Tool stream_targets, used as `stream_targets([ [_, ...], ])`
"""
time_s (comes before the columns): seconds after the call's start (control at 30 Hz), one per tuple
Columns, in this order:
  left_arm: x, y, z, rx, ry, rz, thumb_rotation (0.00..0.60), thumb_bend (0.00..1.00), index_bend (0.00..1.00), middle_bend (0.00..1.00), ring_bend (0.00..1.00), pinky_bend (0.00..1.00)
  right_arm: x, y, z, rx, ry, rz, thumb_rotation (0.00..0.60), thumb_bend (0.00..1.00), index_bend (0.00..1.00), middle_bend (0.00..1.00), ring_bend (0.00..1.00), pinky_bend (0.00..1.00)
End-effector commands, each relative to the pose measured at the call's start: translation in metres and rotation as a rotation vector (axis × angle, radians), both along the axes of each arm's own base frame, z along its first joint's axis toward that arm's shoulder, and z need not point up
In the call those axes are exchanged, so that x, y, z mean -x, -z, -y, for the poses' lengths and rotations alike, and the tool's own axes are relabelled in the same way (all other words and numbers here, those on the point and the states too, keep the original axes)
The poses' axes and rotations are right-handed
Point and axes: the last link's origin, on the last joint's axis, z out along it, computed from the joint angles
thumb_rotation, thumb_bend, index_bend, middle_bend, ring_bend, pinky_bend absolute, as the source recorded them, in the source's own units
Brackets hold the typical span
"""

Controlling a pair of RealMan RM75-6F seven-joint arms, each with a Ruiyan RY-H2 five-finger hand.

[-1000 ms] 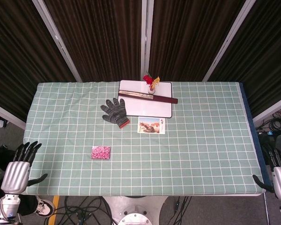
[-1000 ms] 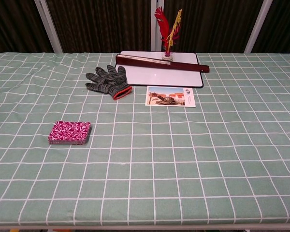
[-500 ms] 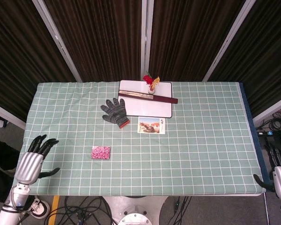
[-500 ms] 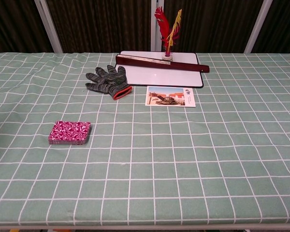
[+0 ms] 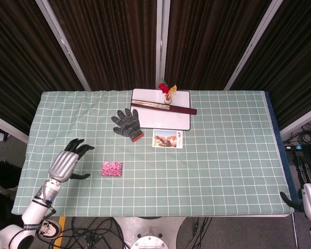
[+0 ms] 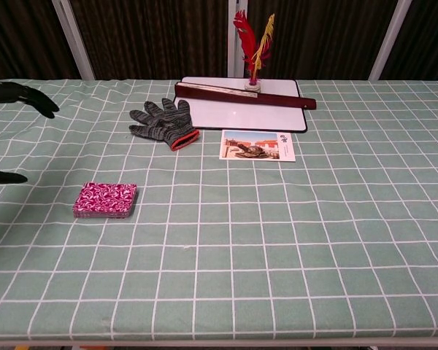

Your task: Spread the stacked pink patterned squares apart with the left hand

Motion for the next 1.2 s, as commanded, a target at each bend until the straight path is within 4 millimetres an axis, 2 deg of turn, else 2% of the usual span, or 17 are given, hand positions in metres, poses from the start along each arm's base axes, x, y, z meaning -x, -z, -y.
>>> stream_targets([
  [0.03, -0.008, 0.014, -0.002, 0.045, -0.014, 0.024, 0.6, 0.04, 0.22, 0.23, 0.07, 0.07, 0.0, 0.0, 0.001, 0.002, 0.0, 0.004, 0.6, 0.12, 0.0, 0.0, 0.0, 0.0],
  [0.47, -0.032, 0.063, 0.005, 0.099, -0.021, -0.035, 0.6, 0.04, 0.22, 0.25, 0.1, 0.09, 0.0, 0.005, 0.006, -0.016, -0.011, 0.019, 0.6, 0.12, 0.0, 0.0, 0.0, 0.0],
  [0.7, -0.041, 0.08, 0.002, 0.102, 0.009, -0.079, 0.6, 0.04, 0.22, 0.25, 0.1, 0.09, 0.002, 0.005, 0.005, -0.021, -0.003, 0.018, 0.6, 0.12, 0.0, 0.0, 0.0, 0.0],
  [1.2, -0.034, 0.095, -0.003, 0.084, 0.005, -0.152, 0.6, 0.07, 0.22, 0.26, 0.1, 0.09, 0.007, 0.004, 0.005, -0.024, 0.013, 0.022, 0.6, 0.12, 0.0, 0.0, 0.0, 0.0],
])
